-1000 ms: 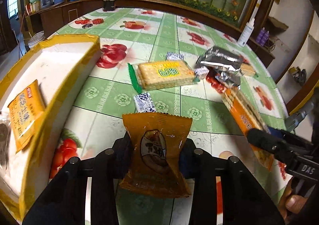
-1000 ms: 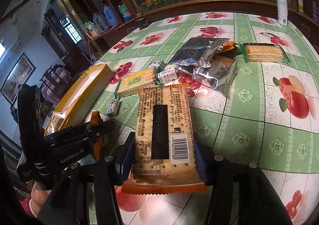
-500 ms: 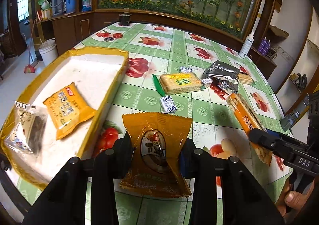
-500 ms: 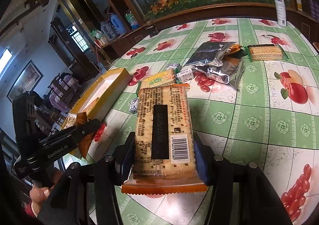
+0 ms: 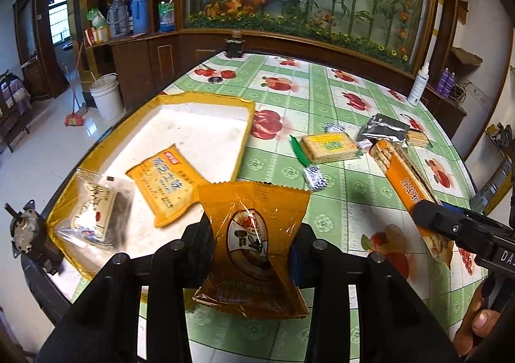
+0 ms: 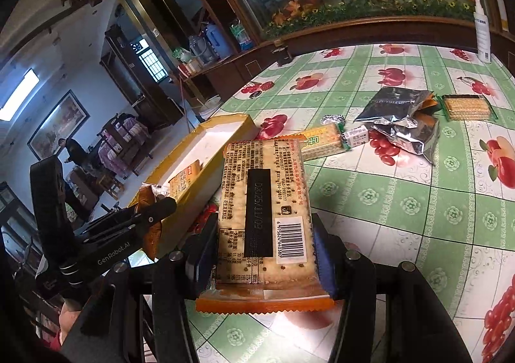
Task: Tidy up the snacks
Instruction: 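Carry both packs into the yellow box and release them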
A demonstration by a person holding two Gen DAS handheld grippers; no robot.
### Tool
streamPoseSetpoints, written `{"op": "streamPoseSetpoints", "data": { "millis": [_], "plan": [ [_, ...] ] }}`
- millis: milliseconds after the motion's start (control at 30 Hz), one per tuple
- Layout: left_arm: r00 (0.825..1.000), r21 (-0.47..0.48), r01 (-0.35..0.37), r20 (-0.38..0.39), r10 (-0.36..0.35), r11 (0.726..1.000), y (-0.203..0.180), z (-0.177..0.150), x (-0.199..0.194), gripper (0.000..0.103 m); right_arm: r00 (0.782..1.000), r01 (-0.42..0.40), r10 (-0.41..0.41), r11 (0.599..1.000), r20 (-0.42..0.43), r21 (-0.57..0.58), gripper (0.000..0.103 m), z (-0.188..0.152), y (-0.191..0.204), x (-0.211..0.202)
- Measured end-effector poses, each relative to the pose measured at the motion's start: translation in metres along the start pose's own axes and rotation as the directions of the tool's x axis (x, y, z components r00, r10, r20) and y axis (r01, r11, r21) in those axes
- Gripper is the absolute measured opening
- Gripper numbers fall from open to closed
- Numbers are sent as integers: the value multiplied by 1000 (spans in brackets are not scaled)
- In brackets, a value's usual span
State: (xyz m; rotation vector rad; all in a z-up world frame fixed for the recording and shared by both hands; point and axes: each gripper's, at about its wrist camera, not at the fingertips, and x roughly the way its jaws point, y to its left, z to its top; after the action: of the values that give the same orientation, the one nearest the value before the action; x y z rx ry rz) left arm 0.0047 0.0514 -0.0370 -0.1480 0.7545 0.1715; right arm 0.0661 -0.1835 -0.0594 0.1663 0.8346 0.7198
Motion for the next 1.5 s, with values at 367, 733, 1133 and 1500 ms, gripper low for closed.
{"op": "streamPoseSetpoints", "data": {
  "millis": [367,733,1133,1500],
  "plan": [
    [998,-62,-50,25,51,997,41,1,-6,35,997,-67,65,996,-33,-57,54,7,49,29],
    [996,-126,-87,23,91,988,78,1,-6,35,992,-124,120,988,-47,-97,54,19,86,54],
    [994,-157,-112,-24,109,981,105,1,13,36,987,-144,127,974,-101,-178,54,43,131,115],
    [991,-159,-127,-69,117,979,112,4,32,36,982,-127,94,971,-164,-201,54,51,144,176]
  ]
}}
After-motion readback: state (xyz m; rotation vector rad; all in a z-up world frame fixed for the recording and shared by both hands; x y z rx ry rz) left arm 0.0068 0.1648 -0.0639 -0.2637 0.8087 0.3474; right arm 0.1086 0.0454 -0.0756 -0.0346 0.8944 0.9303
